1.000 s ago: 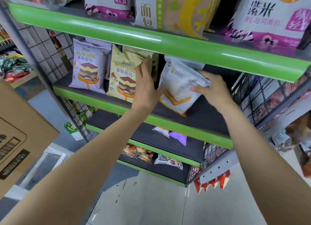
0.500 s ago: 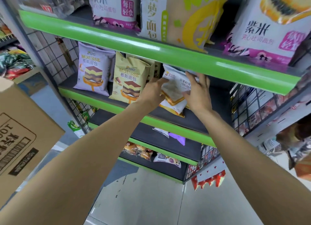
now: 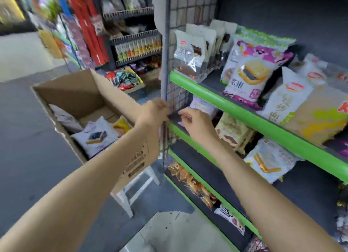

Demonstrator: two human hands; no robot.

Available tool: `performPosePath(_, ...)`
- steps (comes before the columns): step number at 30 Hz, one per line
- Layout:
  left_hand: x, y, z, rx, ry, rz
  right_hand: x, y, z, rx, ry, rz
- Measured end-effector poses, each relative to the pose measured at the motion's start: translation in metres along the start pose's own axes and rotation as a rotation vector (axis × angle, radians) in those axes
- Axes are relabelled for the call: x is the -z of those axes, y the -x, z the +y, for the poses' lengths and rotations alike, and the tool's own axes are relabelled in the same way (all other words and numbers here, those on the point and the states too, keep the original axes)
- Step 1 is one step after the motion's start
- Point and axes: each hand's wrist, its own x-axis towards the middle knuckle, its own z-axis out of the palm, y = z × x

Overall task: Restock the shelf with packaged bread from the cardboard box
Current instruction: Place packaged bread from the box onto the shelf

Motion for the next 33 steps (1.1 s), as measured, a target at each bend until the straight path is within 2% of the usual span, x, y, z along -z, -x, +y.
performPosePath(5,0.107,-0.044,-0.068,0.2,-0.035,0.273,-0.074,-0.071,-0.075,0.109,-0.078,-0.153)
performPosePath(10,0.169,-0.116,-0.157,0.453,-0.198,0.27,-0.178,-0.157,-0.112,0.071,0.003,-0.31)
performPosePath(14,0.179,-0.162,-0.213,0.681,-0.263,0.232,-0.257,-0.211,-0.122,-0.02,-0.066,-0.467)
performPosePath(16,0.179,-0.174,-0.239,0.773,-0.291,0.244,-0.292,-0.231,-0.119,-0.075,-0.015,-0.519)
performPosePath(19,0.176,-0.185,-0.282,0.762,-0.422,0.191,-0.326,-0.247,-0.117,-0.136,0.039,-0.612)
performPosePath(23,0.173,-0.202,-0.316,0.853,-0.539,0.324,-0.359,-0.27,-0.106,-0.215,0.068,-0.728)
performPosePath(28,0.179,-0.222,-0.329,0.951,-0.525,0.498,-0.391,-0.302,-0.095,-0.325,0.051,-0.853)
performPosePath(30,0.177,-0.227,-0.333,1.015,-0.485,0.49,-0.4,-0.311,-0.091,-0.376,0.045,-0.925)
performPosePath(33,0.166,-0.222,-0.34,1.096,-0.409,0.376,-0.408,-0.315,-0.084,-0.491,0.021,-1.056)
